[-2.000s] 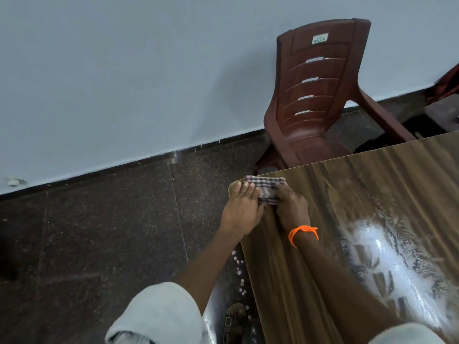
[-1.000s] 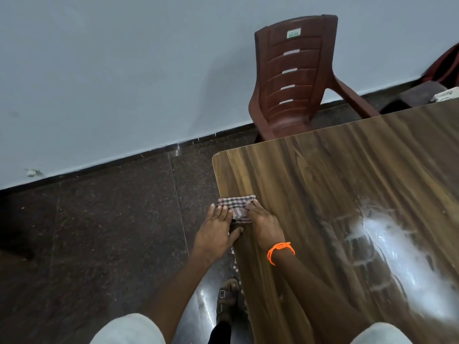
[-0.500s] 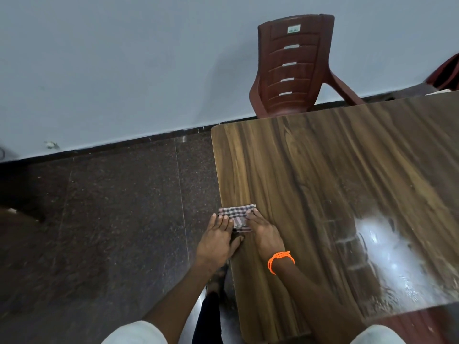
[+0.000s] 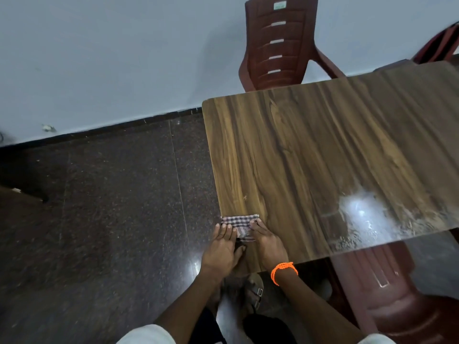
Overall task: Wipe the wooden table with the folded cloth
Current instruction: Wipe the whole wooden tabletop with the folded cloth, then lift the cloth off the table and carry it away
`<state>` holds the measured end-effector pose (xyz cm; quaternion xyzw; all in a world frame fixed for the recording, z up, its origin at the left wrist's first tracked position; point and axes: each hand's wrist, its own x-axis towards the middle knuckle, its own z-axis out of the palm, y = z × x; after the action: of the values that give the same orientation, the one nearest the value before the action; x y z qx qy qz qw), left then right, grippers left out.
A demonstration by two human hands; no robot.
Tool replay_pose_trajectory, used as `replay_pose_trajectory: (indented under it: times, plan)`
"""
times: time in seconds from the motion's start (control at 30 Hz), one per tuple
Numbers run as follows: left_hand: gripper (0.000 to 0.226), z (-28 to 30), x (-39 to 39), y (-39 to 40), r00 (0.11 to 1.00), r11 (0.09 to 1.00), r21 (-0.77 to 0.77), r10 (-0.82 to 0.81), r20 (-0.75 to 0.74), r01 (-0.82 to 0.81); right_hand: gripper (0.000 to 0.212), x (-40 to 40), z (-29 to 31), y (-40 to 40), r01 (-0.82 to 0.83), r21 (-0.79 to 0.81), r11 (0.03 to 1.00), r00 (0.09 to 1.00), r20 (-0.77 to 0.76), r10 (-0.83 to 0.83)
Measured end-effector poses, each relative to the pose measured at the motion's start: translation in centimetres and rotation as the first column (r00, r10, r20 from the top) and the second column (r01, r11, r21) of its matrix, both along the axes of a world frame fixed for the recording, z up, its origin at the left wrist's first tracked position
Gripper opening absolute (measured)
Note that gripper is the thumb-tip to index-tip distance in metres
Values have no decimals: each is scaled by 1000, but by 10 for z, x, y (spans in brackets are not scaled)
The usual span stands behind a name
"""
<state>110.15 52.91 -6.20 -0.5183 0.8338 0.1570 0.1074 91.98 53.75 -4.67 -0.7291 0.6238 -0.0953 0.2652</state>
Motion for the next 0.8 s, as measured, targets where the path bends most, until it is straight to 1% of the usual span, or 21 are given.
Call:
replay_pose_trajectory:
  times: [0.13,0.23,0.3,0.37,0.47,0.5,0.53,0.57,0.6,0.63,0.67,0.7,0.73,0.77,0.8]
  plan:
    - [68,1,4,28,996,995,53,-83,-12,84,45,9,-1,43,110,-9,994,994,-6,-110]
    - [67,2,9,41,990,988,57,-141,-18,142,50,18,-2,68,211,-12,977,977,6,-211]
    - [65,1,14,46,986,983,69,-166,-30,167,55,24,-4,81,242,-20,970,970,-6,-242]
    - [64,2,20,50,983,981,60,-182,-33,183,56,32,-4,92,280,-25,960,960,-11,-280]
    - [62,0,26,52,975,974,74,-209,-77,215,46,50,-6,108,381,-14,924,925,5,-381]
    - [60,0,26,51,975,975,85,-198,-104,207,39,56,-6,112,428,-19,903,903,43,-427]
    - [55,1,25,49,974,976,101,-176,-145,191,32,61,-4,116,505,-33,863,859,112,-499]
    - [48,3,25,45,968,982,109,-126,-215,152,26,67,-2,118,604,-46,795,785,207,-584]
    - [38,5,25,42,950,991,109,-38,-310,75,21,73,1,120,721,-37,692,669,299,-681]
    - [30,6,25,39,910,991,123,93,-405,-47,16,77,4,122,838,1,546,506,373,-778]
    - [28,9,24,37,846,965,167,258,-467,-202,11,79,7,121,926,62,373,319,401,-859]
    - [26,12,23,34,771,911,223,412,-485,-346,11,78,8,121,969,130,209,145,385,-911]
    - [26,15,20,31,697,840,282,543,-469,-464,20,76,9,119,975,203,88,16,330,-944]
    - [27,18,17,27,630,762,343,647,-429,-549,30,73,7,116,960,279,16,-60,259,-964]
    - [32,18,14,24,582,689,407,725,-369,-600,38,71,6,112,932,361,-23,-99,191,-977]
